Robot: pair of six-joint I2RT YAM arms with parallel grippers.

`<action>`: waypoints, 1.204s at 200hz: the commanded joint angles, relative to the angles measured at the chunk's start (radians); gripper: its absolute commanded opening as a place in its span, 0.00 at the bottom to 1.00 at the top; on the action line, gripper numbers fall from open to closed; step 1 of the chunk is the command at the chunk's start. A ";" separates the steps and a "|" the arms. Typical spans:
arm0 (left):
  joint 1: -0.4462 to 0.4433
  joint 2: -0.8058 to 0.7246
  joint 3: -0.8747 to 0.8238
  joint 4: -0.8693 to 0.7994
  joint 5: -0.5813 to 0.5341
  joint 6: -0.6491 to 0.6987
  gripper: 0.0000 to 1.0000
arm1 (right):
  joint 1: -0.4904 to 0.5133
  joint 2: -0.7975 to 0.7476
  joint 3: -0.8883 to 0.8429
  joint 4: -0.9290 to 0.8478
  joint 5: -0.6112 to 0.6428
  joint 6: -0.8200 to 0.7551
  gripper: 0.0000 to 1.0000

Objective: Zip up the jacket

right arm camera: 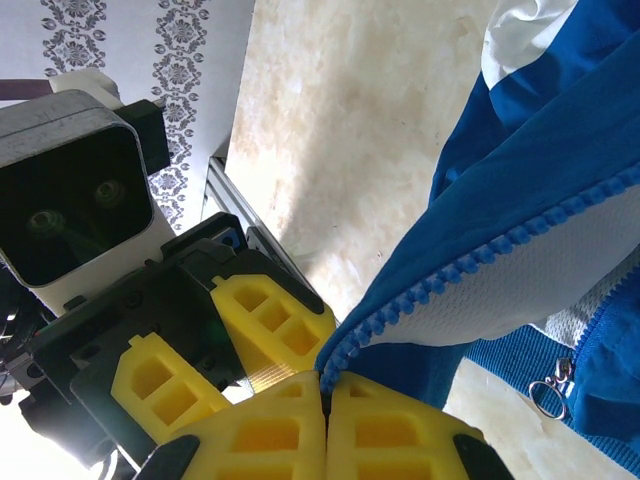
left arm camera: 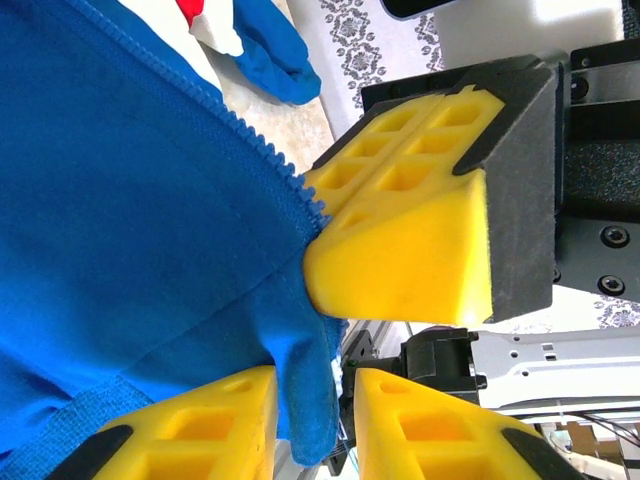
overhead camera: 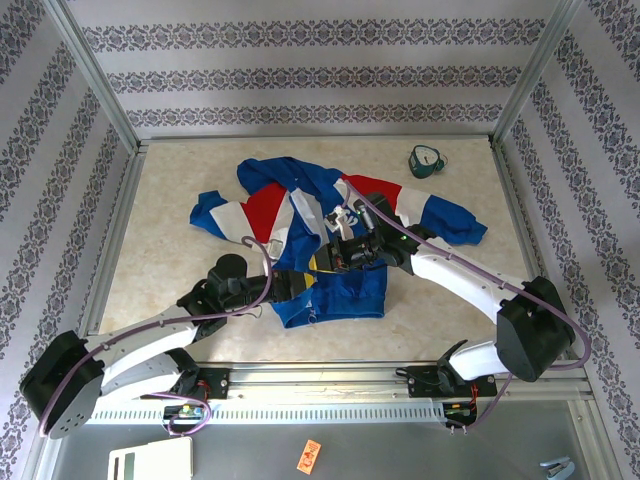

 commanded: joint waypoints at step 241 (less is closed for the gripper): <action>-0.006 -0.454 -0.065 -0.562 -0.311 0.182 0.00 | 0.203 0.273 0.047 -0.240 0.438 -0.011 0.46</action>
